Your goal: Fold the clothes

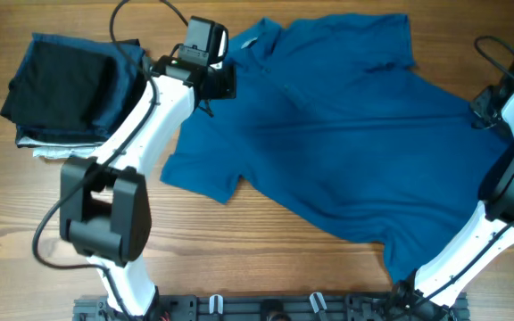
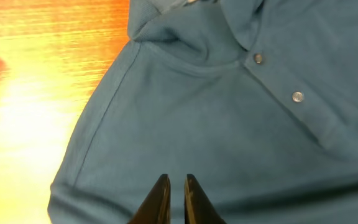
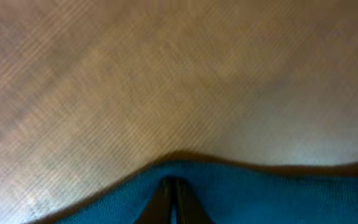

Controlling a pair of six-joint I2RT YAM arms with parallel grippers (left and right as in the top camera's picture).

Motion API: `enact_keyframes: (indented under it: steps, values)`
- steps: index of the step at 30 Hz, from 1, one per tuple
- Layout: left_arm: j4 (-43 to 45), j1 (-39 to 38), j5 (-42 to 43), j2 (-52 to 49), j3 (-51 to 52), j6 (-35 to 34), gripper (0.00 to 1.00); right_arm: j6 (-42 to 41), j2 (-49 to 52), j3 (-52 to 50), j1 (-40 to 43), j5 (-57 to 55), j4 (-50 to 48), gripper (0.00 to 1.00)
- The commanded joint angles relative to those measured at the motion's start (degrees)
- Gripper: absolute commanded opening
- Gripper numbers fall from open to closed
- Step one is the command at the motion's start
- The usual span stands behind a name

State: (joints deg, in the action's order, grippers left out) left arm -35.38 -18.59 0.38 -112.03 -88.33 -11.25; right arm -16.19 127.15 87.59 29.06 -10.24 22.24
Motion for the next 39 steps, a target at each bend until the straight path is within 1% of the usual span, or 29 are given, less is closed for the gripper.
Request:
enact_keyframes:
  steps: [1, 4, 8, 11, 13, 14, 15, 16, 17, 18, 19, 20, 21, 23, 26, 30, 32, 35, 37, 39]
  values:
    - [1.79, 0.33, 0.68, -3.08, 0.37, 0.55, 0.06, 3.67, 5.62, -1.66, 0.17, 3.8, -2.64, 0.04]
    - [5.03, 0.33, 0.68, -3.04, 0.35, 0.55, 0.04, 6.8, 5.62, 1.27, 0.17, 2.8, -3.15, 0.04]
    - [9.99, 0.31, 0.96, -3.04, 0.35, 0.5, 0.04, 7.21, 5.62, 7.74, 0.17, 2.75, -0.22, 0.04]
    - [11.76, 0.33, 1.73, -3.04, -1.03, 0.52, 0.04, 7.21, 5.62, 16.2, 0.15, 2.75, 6.56, 0.04]
    - [10.62, 0.39, 1.79, -3.04, -4.22, 0.52, 0.04, 7.19, 5.55, 22.77, -0.02, 2.78, 12.2, 0.04]
    - [9.22, 0.48, 2.1, -3.04, -6.93, 0.52, 0.04, 7.17, 5.49, 27.08, -0.17, 2.78, 15.96, 0.07]
    - [8.2, 0.66, 2.86, -3.06, -9.03, 0.52, 0.04, 7.13, 5.33, 30.97, -0.31, 2.89, 19.58, 0.15]
    - [7.52, 0.94, 4.57, -3.06, -11.17, 0.52, 0.04, 7.02, 5.27, 34.05, -0.37, 3.3, 22.64, 0.36]
    - [7.37, 1.2, 6.03, -3.06, -12.48, 0.55, 0.04, 7.02, 5.14, 36.54, -0.37, 4.44, 25.09, 0.45]
    - [7.34, 1.53, 7.39, -3.06, -13.55, 0.55, 0.04, 7.02, 4.94, 38.38, -0.39, 6.16, 26.84, 0.62]
    - [7.82, 1.97, 8.2, -3.08, -14.27, 0.55, 0.05, 6.99, 4.66, 39.98, -0.37, 8.52, 28.5, 0.83]
    - [8.74, 2.4, 8.17, -3.15, -14.34, 0.57, 0.06, 7.02, 4.44, 40.83, -0.37, 10.45, 29.66, 0.96]
    - [9.44, 2.95, 8.31, -3.41, -14.34, 1.14, 0.1, 7.02, 4.24, 41.09, -0.37, 11.82, 30.6, 1.0]
    - [9.51, 3.91, 9.31, -4.28, -14.43, 3.43, 0.16, 7.02, 4.2, 41.07, -0.37, 13.31, 32.37, 0.99]
    - [9.81, 5.29, 9.64, -6.51, -14.45, 3.5, 0.22, 7.02, 4.28, 40.83, -0.37, 13.31, 35.19, 0.99]
    - [10.54, 6.6, 12.72, -10.64, -15.56, 2.89, 0.27, 7.04, 4.28, 40.63, -0.37, 13.31, 35.19, 0.99]
    - [8.5, 6.91, 13.92, -12.7, -17.73, 2.86, 0.3, 7.02, 4.28, 40.63, -0.37, 13.31, 35.19, 0.99]
    - [2.12, 7.17, 16.61, -16.04, -23.93, 2.89, 0.32, 7.02, 4.31, 40.63, -0.37, 13.31, 35.19, 0.99]
    - [-1.11, 7.15, 17.2, -18.12, -27.56, 2.86, 0.37, 7.04, 4.31, 40.63, -0.37, 13.31, 35.17, 0.99]
    - [-1.07, 7.15, 16.92, -19.47, -28.33, 2.91, 0.38, 7.04, 4.31, 40.63, -0.37, 13.31, 35.17, 0.99]
